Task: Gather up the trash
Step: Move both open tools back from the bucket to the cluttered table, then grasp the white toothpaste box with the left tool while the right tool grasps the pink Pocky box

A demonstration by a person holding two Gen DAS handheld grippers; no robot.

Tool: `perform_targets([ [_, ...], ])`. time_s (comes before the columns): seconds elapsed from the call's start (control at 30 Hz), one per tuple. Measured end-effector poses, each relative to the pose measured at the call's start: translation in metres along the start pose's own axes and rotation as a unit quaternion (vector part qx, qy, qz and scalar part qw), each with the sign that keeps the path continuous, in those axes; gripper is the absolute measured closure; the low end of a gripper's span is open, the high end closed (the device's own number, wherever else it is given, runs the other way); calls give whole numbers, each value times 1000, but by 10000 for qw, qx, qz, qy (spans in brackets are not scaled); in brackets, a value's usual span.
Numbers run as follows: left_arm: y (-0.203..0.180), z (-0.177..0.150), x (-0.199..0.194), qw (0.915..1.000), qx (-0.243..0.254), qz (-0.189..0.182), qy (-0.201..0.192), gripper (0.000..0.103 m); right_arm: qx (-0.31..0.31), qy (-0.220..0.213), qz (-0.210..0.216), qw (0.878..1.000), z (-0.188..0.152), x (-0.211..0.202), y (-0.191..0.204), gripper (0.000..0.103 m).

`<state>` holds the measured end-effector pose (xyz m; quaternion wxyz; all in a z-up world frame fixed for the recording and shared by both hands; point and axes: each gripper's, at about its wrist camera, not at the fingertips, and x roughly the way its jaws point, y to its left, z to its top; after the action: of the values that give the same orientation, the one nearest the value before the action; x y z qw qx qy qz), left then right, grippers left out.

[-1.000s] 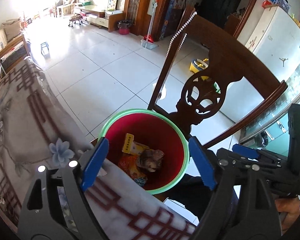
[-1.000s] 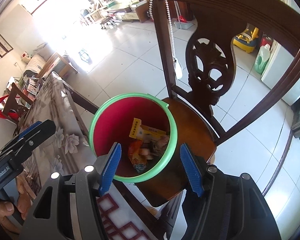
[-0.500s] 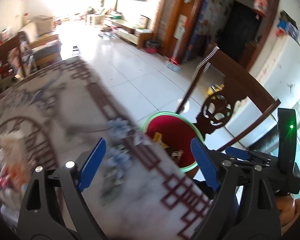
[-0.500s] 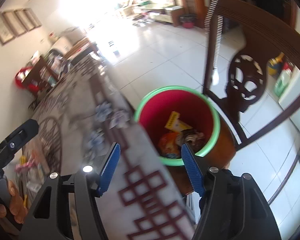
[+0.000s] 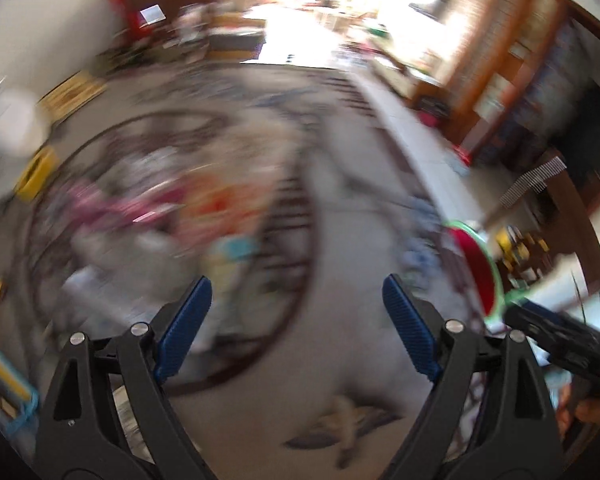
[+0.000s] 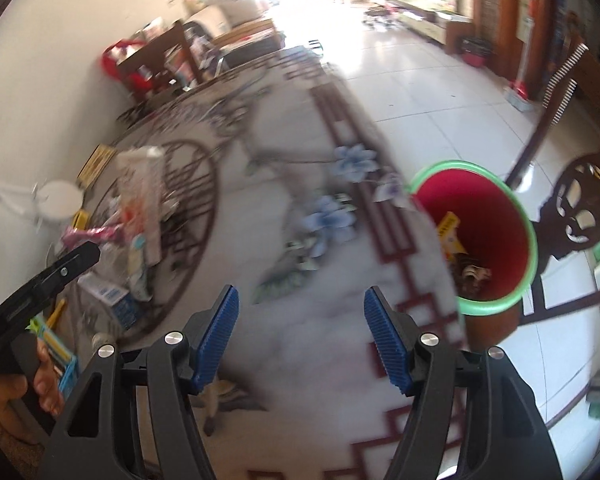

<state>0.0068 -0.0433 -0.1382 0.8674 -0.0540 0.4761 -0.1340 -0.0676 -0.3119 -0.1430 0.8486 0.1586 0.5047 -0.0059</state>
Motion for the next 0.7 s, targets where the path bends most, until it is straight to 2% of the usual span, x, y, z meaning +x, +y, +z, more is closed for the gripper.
perform_targets([
  [0.03,24,-3,0,9987,-466,220,-4,18,-70,33,18,10000,0,3,7,39],
  [0.1,58,-9,1,9914,-1251,392,2,18,-180,81,44,9998,1,6,16,39],
  [0.13,82,-14,4,9810,-1886,444,56,18,-256,114,61,9996,2,10,22,39],
  [0.2,110,-22,11,9627,-2640,559,202,18,-367,164,83,9992,2,14,32,39],
  [0.27,129,-29,19,9475,-3081,783,337,18,-459,211,101,9987,3,17,39,39],
  [0.37,141,-36,29,9324,-3410,1066,543,11,-553,269,107,9980,5,23,47,39],
  [0.43,148,-41,42,9242,-3603,992,790,11,-578,314,103,9978,8,28,51,39],
  [0.53,152,-42,59,9198,-3711,757,1022,11,-622,370,103,9973,12,35,56,39],
  [0.6,151,-38,67,9211,-3693,620,1064,11,-668,416,131,9968,15,40,62,39],
  [0.67,150,-31,71,9275,-3565,447,1031,20,-746,483,183,9959,19,48,70,39],
  [0.7,149,-25,72,9332,-3423,385,1022,37,-778,537,256,9952,21,52,75,39],
])
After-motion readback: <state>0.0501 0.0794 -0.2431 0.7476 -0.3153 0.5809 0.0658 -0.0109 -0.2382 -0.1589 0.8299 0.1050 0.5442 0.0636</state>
